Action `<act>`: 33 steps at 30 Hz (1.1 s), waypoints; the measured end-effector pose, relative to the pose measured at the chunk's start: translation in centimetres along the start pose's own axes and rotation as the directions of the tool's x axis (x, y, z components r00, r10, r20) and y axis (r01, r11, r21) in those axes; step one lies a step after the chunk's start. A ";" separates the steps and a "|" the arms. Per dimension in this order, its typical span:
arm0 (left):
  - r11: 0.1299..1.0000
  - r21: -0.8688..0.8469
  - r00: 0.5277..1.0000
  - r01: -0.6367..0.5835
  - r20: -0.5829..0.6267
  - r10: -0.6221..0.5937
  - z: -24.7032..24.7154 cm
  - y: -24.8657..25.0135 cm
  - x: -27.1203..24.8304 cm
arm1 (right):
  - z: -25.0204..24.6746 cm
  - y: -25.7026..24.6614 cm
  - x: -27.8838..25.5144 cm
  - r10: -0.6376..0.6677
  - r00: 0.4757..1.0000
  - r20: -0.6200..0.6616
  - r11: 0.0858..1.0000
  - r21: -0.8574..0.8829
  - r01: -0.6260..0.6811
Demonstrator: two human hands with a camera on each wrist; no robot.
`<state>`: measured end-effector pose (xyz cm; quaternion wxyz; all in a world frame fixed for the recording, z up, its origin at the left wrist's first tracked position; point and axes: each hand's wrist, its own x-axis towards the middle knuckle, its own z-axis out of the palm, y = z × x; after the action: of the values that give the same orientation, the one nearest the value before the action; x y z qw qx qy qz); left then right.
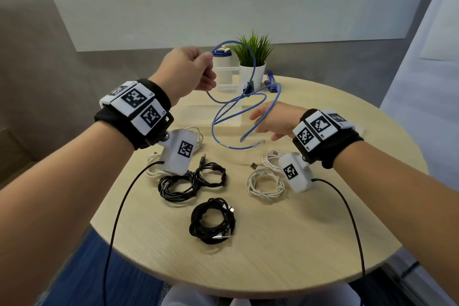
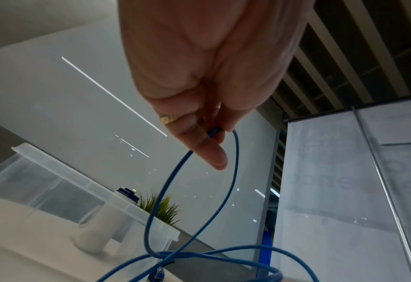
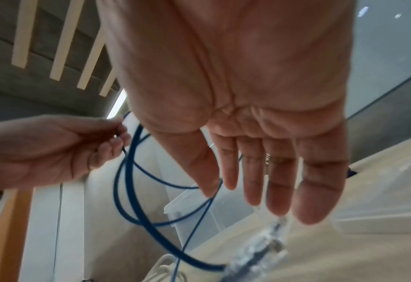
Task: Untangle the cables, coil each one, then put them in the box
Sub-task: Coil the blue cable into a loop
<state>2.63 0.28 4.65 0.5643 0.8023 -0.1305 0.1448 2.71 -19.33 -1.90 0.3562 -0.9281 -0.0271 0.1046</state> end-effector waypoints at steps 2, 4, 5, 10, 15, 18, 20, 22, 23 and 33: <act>0.998 -0.049 0.999 -0.035 -0.026 0.034 -0.3 0.7 0.0 | 0.0 0.0 0.1 0.019 0.999 -0.036 0.996 -0.083 -0.022; 0.994 -0.093 0.997 -0.063 -0.055 0.058 -0.6 1.1 -0.1 | -0.2 0.2 0.1 0.037 0.998 -0.054 0.997 -0.062 -0.040; 0.991 -0.113 0.995 -0.069 -0.073 0.061 -0.6 1.2 -0.1 | -0.2 0.3 0.1 0.042 0.998 -0.040 0.999 -0.015 -0.043; 0.975 -0.213 0.984 -0.064 -0.177 0.026 -0.4 0.8 -0.1 | -0.4 -0.1 -0.8 0.031 0.994 0.101 0.890 0.450 -0.073; 0.970 -0.236 0.985 -0.053 -0.174 0.012 0.3 0.4 -0.4 | -0.3 -0.6 -1.1 -0.118 0.985 0.124 0.712 0.702 -0.002; 0.970 -0.229 0.988 -0.075 -0.152 0.040 0.8 0.2 -0.8 | -0.3 -0.7 -1.0 -0.191 0.981 0.040 0.619 0.780 0.089; 0.969 -0.236 0.989 -0.075 -0.141 0.042 1.1 -0.1 -1.1 | -0.3 -0.9 -0.8 -0.204 0.979 -0.007 0.590 0.797 0.129; 0.966 -0.251 0.991 -0.065 -0.130 0.033 1.5 -0.4 -1.3 | -0.2 -1.2 -0.8 -0.200 0.977 -0.068 0.561 0.810 0.171; 0.966 -0.251 0.992 -0.057 -0.120 0.027 1.7 -0.5 -1.4 | -0.2 -1.4 -0.8 -0.191 0.976 -0.105 0.549 0.812 0.195; 0.978 -0.198 0.998 0.065 0.020 -0.062 3.0 -1.3 -2.4 | -1.6 -2.7 -1.2 -0.134 0.959 -0.251 0.475 0.833 0.284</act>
<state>1.11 -2.01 1.69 0.6447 0.7468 -0.1225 0.1074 1.96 -18.48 1.29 0.7812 -0.6215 -0.0574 -0.0105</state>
